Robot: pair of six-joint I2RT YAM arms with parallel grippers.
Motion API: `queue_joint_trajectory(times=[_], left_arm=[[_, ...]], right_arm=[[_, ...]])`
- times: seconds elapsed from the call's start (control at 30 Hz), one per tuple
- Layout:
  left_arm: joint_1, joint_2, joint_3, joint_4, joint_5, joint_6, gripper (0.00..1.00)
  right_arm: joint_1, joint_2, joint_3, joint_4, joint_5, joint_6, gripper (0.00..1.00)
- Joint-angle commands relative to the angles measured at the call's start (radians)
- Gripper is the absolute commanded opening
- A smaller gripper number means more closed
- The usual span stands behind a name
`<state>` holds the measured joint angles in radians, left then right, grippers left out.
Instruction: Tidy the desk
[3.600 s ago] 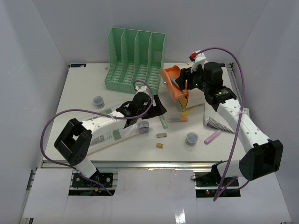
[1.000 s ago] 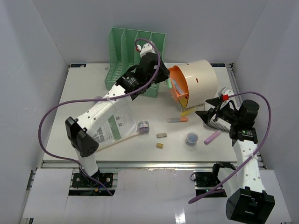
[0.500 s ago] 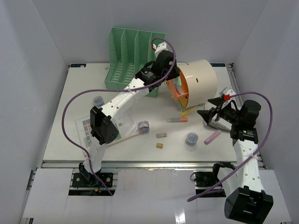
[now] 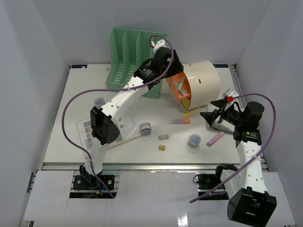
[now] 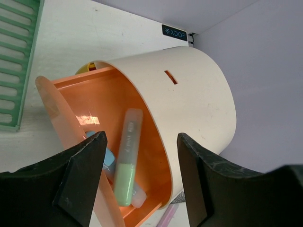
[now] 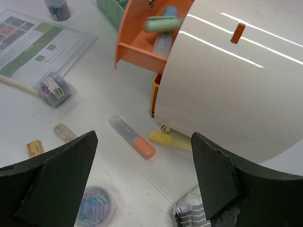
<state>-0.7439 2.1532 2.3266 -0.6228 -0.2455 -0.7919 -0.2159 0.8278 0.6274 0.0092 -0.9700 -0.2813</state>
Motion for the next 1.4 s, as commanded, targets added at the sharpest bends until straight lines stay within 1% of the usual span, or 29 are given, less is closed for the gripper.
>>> queue_joint_trajectory(times=[0.0,0.03,0.1,0.13,0.2,0.27,0.33,0.37,0.4,0.47,0.5,0.57,0.63,0.73,0.8,0.9,0.97,1.13,1.37], left_arm=[[0.024,-0.052,0.053,0.014,0.047,0.048,0.72],[0.028,-0.076,0.048,0.017,0.056,0.081,0.73],[0.036,-0.143,0.007,0.033,0.076,0.159,0.75],[0.045,-0.182,-0.026,0.048,0.084,0.196,0.78],[0.059,-0.341,-0.214,0.129,0.156,0.347,0.84],[0.086,-0.482,-0.496,0.201,0.196,0.435,0.89],[0.122,-0.727,-0.744,0.341,0.283,0.550,0.94],[0.130,-0.796,-0.928,0.377,0.285,0.573,0.97],[0.144,-0.917,-1.021,0.438,0.295,0.610,0.98],[0.158,-1.046,-1.233,0.487,0.291,0.649,0.98],[0.164,-1.128,-1.307,0.504,0.286,0.677,0.98],[0.168,-1.230,-1.474,0.499,0.264,0.715,0.98],[0.172,-1.316,-1.557,0.483,0.209,0.742,0.98],[0.173,-1.415,-1.662,0.467,0.146,0.755,0.98],[0.173,-1.478,-1.675,0.473,0.134,0.750,0.98],[0.173,-1.507,-1.687,0.479,0.112,0.755,0.98],[0.173,-1.496,-1.682,0.463,0.097,0.751,0.98],[0.173,-1.457,-1.669,0.448,0.115,0.749,0.98],[0.175,-1.458,-1.672,0.448,0.101,0.750,0.98]], right_arm=[[-0.007,0.032,0.001,-0.045,-0.139,-0.136,0.86],[-0.007,0.041,0.010,-0.095,-0.197,-0.200,0.86],[-0.005,0.066,0.033,-0.241,-0.256,-0.401,0.86],[0.002,0.091,0.047,-0.317,-0.293,-0.610,0.87],[0.017,0.123,0.099,-0.573,-0.297,-0.866,0.88],[0.045,0.190,0.139,-0.830,-0.267,-1.248,0.89],[0.102,0.286,0.205,-0.937,-0.173,-1.425,0.88],[0.124,0.316,0.223,-0.959,-0.142,-1.464,0.86],[0.174,0.367,0.239,-0.961,-0.084,-1.472,0.85],[0.251,0.417,0.265,-0.922,0.014,-1.441,0.81],[0.333,0.447,0.266,-0.879,0.059,-1.403,0.79],[0.453,0.477,0.248,-0.731,0.186,-1.276,0.76],[0.511,0.504,0.234,-0.640,0.296,-1.183,0.76],[0.582,0.569,0.265,-0.549,0.394,-1.114,0.72],[0.603,0.625,0.298,-0.514,0.458,-1.080,0.69],[0.633,0.668,0.296,-0.435,0.541,-1.057,0.67],[0.649,0.688,0.286,-0.389,0.583,-1.034,0.67],[0.686,0.750,0.294,-0.325,0.664,-0.985,0.65],[0.710,0.828,0.333,-0.313,0.721,-0.958,0.64]])
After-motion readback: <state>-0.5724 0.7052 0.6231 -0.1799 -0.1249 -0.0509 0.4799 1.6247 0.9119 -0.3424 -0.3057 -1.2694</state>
